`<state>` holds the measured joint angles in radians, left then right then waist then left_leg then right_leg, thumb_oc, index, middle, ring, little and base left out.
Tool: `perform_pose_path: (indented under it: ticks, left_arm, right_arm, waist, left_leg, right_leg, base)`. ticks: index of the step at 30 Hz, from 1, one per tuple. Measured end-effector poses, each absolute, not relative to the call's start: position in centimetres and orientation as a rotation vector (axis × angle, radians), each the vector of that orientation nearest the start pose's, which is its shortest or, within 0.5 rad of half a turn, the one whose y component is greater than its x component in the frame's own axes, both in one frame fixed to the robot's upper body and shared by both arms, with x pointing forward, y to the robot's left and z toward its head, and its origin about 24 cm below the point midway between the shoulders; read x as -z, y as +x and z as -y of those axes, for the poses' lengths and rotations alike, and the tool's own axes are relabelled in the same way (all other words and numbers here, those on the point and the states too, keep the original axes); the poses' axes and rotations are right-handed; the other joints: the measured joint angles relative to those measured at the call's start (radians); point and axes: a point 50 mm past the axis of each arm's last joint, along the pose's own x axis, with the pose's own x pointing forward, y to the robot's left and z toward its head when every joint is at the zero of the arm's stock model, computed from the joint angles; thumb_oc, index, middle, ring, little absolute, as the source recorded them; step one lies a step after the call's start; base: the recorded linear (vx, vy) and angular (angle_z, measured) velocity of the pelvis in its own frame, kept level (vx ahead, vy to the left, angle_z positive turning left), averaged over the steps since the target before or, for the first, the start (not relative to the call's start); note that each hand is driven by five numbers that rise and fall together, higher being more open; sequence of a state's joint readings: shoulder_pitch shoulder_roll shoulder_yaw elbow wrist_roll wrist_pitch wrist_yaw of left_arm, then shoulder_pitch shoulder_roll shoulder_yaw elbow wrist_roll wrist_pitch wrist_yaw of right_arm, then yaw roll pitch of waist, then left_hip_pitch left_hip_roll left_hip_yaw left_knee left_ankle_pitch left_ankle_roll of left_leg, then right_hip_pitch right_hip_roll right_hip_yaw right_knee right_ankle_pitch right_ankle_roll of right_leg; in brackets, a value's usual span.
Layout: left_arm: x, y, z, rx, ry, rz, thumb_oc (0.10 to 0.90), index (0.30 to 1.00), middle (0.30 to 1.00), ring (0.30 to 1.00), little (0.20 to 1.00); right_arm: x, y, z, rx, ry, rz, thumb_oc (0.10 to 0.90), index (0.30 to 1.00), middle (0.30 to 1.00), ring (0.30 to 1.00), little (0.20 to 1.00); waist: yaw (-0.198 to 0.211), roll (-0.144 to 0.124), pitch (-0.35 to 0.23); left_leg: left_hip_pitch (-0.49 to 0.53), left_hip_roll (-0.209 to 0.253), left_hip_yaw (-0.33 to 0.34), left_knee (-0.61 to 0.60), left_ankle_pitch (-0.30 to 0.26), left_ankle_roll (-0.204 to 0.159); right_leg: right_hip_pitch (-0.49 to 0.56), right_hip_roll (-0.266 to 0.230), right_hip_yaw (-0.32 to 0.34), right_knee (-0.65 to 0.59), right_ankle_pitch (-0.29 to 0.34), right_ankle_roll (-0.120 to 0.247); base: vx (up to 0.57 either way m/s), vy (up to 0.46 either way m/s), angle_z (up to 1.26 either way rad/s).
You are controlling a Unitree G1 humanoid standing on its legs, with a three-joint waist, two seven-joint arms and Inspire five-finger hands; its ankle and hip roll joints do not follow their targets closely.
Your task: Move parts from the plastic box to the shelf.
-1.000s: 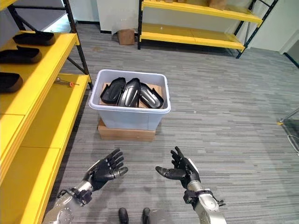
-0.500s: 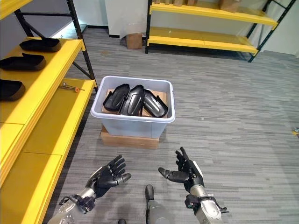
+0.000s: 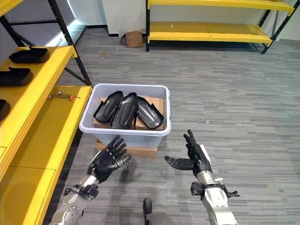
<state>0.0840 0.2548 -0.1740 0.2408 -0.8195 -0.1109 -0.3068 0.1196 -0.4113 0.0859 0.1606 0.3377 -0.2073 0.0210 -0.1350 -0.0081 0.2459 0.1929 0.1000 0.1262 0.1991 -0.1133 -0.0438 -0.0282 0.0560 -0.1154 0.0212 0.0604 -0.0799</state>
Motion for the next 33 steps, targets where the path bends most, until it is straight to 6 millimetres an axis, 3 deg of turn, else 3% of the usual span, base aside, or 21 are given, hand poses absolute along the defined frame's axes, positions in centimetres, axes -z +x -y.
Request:
perform_pose_path:
  ticks: [1,2,4,6,8,12,14,15,17,20,22,23,25,26,30,31,33]
  left_arm:
    - [1.7,22.1,-16.9,0.239,-0.578,-0.180,0.900,1.000,1.000,1.000,1.000]
    - [1.8,21.9,-16.8,0.233,-0.580,-0.190,0.900,1.000,1.000,1.000,1.000]
    - [2.3,21.4,-16.8,0.228,-0.582,-0.211,0.900,1.000,1.000,1.000,1.000]
    - [2.5,21.1,-16.9,0.222,-0.581,-0.227,0.900,1.000,1.000,1.000,1.000]
    - [2.8,21.0,-16.9,0.220,-0.581,-0.238,0.900,1.000,1.000,1.000,1.000]
    - [3.1,20.7,-17.0,0.205,-0.580,-0.246,0.900,1.000,1.000,1.000,1.000]
    - [3.5,20.3,-17.2,0.187,-0.584,-0.256,0.900,1.000,1.000,1.000,1.000]
    - [3.8,20.1,-17.4,0.176,-0.597,-0.260,0.900,1.000,1.000,1.000,1.000]
    - [5.0,19.5,-17.8,0.137,-0.612,-0.301,0.900,1.000,1.000,1.000,1.000]
    - [4.3,19.8,-18.1,0.137,-0.596,-0.234,0.900,1.000,1.000,1.000,1.000]
    - [3.7,20.3,-18.2,0.147,-0.595,-0.201,0.900,1.000,1.000,1.000,1.000]
    - [3.3,20.8,-18.4,0.149,-0.591,-0.177,0.900,1.000,1.000,1.000,1.000]
    - [1.8,21.6,-19.1,0.141,-0.580,-0.097,0.900,1.000,1.000,1.000,1.000]
    - [0.7,22.0,-19.6,0.144,-0.563,-0.048,0.900,1.000,1.000,1.000,1.000]
    - [-4.1,23.3,-21.0,0.226,-0.465,0.135,0.900,1.000,1.000,1.000,1.000]
    - [-5.6,24.0,-21.2,0.273,-0.442,0.194,0.900,1.000,1.000,1.000,1.000]
    - [-6.4,24.4,-21.4,0.292,-0.429,0.221,0.900,1.000,1.000,1.000,1.000]
  right_arm:
    - [-0.9,21.9,22.6,-0.019,-0.072,-0.099,0.900,1.000,1.000,1.000,1.000]
    - [-0.5,21.4,22.7,-0.014,-0.066,-0.116,0.900,1.000,1.000,1.000,1.000]
    - [-0.3,21.3,22.5,-0.012,-0.056,-0.121,0.900,1.000,1.000,1.000,1.000]
    - [-0.2,21.3,22.3,-0.016,-0.048,-0.122,0.900,1.000,1.000,1.000,1.000]
    - [-0.2,21.2,22.3,-0.016,-0.047,-0.123,0.900,1.000,1.000,1.000,1.000]
    - [-0.1,21.0,22.5,-0.028,-0.049,-0.132,0.900,1.000,1.000,1.000,1.000]
    - [0.0,20.9,22.6,-0.040,-0.015,-0.136,0.900,1.000,1.000,1.000,1.000]
    - [0.0,20.9,22.6,-0.041,-0.002,-0.136,0.900,1.000,1.000,1.000,1.000]
    - [0.7,19.9,22.8,-0.050,0.003,-0.174,0.900,1.000,1.000,1.000,1.000]
    - [1.1,19.1,23.2,-0.053,-0.008,-0.203,0.900,1.000,1.000,1.000,1.000]
    - [1.1,18.9,23.7,-0.041,-0.021,-0.209,0.900,1.000,1.000,1.000,1.000]
    - [1.2,18.6,24.0,-0.021,-0.022,-0.214,0.900,1.000,1.000,1.000,1.000]
    - [1.1,18.4,24.3,0.017,-0.024,-0.210,0.900,1.000,1.000,1.000,1.000]
    - [1.0,18.3,24.3,0.050,-0.001,-0.200,0.900,1.000,1.000,1.000,1.000]
    - [0.7,18.4,23.9,0.240,0.135,-0.142,0.900,1.000,1.000,1.000,1.000]
    - [0.8,18.5,23.8,0.283,0.146,-0.142,0.900,1.000,1.000,1.000,1.000]
    - [0.5,18.7,23.7,0.291,0.135,-0.128,0.900,1.000,1.000,1.000,1.000]
  waist:
    - [-0.001,-0.009,0.001]
    - [0.011,-0.032,0.000]
    - [0.022,-0.033,0.000]
    - [0.026,-0.030,-0.001]
    - [0.021,-0.029,0.000]
    - [0.023,-0.023,-0.001]
    - [0.037,-0.014,-0.006]
    - [0.043,-0.007,-0.007]
    - [0.039,0.003,-0.005]
    - [0.028,0.019,-0.004]
    - [0.020,0.032,-0.006]
    - [0.008,0.030,-0.003]
    - [0.007,0.014,-0.003]
    - [0.010,0.001,-0.005]
    - [0.027,-0.001,-0.006]
    - [0.037,0.017,-0.011]
    - [0.049,0.031,-0.027]
  left_leg:
    - [-0.043,0.003,-0.004,0.093,-0.001,-0.004]
    - [-0.206,0.020,0.006,0.371,0.024,-0.029]
    - [-0.282,0.019,0.009,0.430,-0.010,-0.019]
    - [-0.311,0.013,0.029,0.349,-0.025,-0.004]
    - [-0.300,-0.013,0.048,0.146,-0.016,0.001]
    - [-0.299,0.000,0.017,-0.090,0.108,-0.024]
    - [-0.278,0.002,-0.072,-0.267,0.167,-0.043]
    - [-0.292,0.014,-0.096,-0.289,0.187,-0.052]
    - [-0.325,0.059,-0.040,-0.284,0.213,-0.052]
    - [-0.317,0.055,-0.001,-0.285,0.214,-0.040]
    - [-0.261,0.032,0.016,-0.284,0.215,-0.022]
    - [-0.248,0.011,0.034,-0.286,0.252,0.003]
    - [-0.222,-0.048,0.046,-0.288,0.285,0.048]
    - [-0.213,-0.081,0.057,-0.288,0.276,0.065]
    - [-0.198,-0.152,0.058,-0.284,0.244,0.117]
    - [-0.172,-0.169,0.048,-0.284,0.228,0.135]
    - [-0.167,-0.187,0.047,-0.288,0.209,0.154]
  right_leg:
    - [-0.002,-0.003,-0.003,0.010,-0.009,-0.013]
    - [-0.001,-0.018,-0.004,0.016,-0.018,-0.027]
    - [-0.001,-0.018,-0.003,0.017,-0.020,-0.036]
    - [0.008,-0.012,0.000,0.015,-0.025,-0.033]
    - [0.039,-0.006,0.007,-0.001,-0.027,-0.030]
    - [0.103,0.006,0.031,-0.047,-0.025,-0.022]
    - [0.126,0.016,0.072,-0.077,-0.022,-0.014]
    - [0.129,0.023,0.086,-0.082,-0.021,-0.014]
    - [0.182,0.023,0.102,-0.088,-0.042,0.000]
    - [0.215,0.000,0.132,-0.081,-0.073,0.031]
    - [0.232,-0.025,0.145,-0.073,-0.104,0.066]
    - [0.251,-0.049,0.139,-0.067,-0.124,0.091]
    - [0.262,-0.103,0.131,-0.031,-0.165,0.140]
    - [0.267,-0.136,0.126,-0.023,-0.178,0.157]
    - [0.250,-0.209,0.076,0.048,-0.199,0.190]
    - [0.237,-0.227,0.075,0.101,-0.230,0.196]
    - [0.209,-0.241,0.074,0.128,-0.228,0.196]
  base:
    - [0.05,-0.195,0.18]
    - [0.04,-0.101,0.14]
    - [0.09,-0.002,-0.03]
    - [0.13,0.092,-0.09]
    - [0.12,0.096,-0.08]
    - [0.19,0.127,-0.16]
    - [0.21,0.128,-0.39]
    - [0.26,0.241,-0.58]
    - [0.26,0.274,-0.31]
    - [0.33,0.355,-0.30]
    - [0.25,0.233,-0.23]
    - [0.26,0.240,0.01]
    - [0.25,0.243,0.01]
    - [0.21,0.231,-0.02]
    - [0.17,0.220,0.11]
    - [0.21,0.278,0.21]
    - [0.17,0.236,0.14]
